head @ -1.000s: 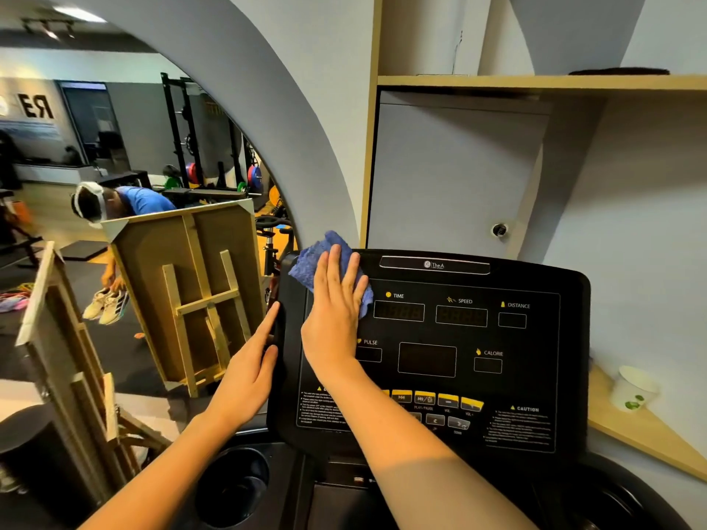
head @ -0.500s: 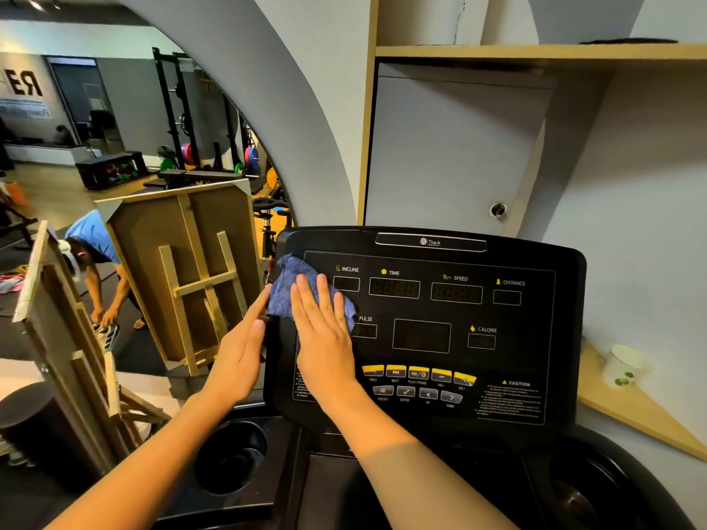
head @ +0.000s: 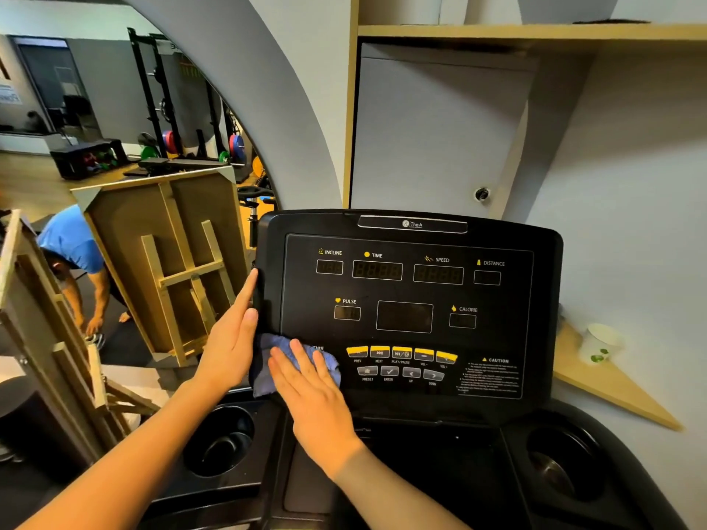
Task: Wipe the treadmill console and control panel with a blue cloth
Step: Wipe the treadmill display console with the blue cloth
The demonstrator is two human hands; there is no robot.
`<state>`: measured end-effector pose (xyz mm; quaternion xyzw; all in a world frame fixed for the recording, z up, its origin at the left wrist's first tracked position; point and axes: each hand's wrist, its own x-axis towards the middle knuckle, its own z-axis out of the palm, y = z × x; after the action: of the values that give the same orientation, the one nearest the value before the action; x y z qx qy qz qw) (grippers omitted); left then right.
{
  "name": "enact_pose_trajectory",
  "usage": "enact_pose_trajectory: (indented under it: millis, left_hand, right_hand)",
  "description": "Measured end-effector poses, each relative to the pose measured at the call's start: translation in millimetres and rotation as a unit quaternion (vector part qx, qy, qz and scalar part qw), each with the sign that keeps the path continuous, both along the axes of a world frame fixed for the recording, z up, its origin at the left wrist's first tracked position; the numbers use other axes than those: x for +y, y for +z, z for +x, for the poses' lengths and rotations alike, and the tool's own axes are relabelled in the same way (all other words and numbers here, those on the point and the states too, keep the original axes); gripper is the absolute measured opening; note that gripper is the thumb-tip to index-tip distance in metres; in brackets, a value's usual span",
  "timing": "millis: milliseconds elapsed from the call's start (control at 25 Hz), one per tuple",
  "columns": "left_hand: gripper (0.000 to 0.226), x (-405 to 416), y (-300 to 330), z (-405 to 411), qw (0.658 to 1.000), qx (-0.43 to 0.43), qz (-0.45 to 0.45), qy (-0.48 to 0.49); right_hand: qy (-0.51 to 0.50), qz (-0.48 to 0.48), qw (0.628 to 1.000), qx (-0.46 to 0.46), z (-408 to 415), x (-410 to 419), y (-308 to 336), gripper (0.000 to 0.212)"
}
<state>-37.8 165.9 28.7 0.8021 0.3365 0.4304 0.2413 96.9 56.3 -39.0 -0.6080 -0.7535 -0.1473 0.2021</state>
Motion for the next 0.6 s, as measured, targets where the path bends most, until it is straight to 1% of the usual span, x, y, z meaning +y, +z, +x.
enact_pose_trajectory:
  millis: [200,280,400,480,600]
  left_hand:
    - [0.066,-6,-2,8,1.000,0.000,0.011,0.002]
    - [0.068,-7,-1,10,1.000,-0.003,0.017,0.005]
    - [0.064,-6,-2,11,1.000,-0.004,0.013,0.013]
    - [0.062,-6,-4,11,1.000,-0.007,0.012,0.012]
    - [0.063,-6,-4,11,1.000,-0.001,0.006,0.009]
  right_hand:
    - [0.024,-0.029,0.998,-0.043,16,-12,-3,0.070]
    - [0.044,-0.019,0.998,-0.042,26,-16,-2,0.065]
    - [0.081,0.022,0.996,-0.040,47,-22,-7,0.058]
    - [0.088,0.028,0.995,-0.038,63,-28,-10,0.066]
    - [0.070,0.008,0.996,-0.059,87,-45,-5,0.078]
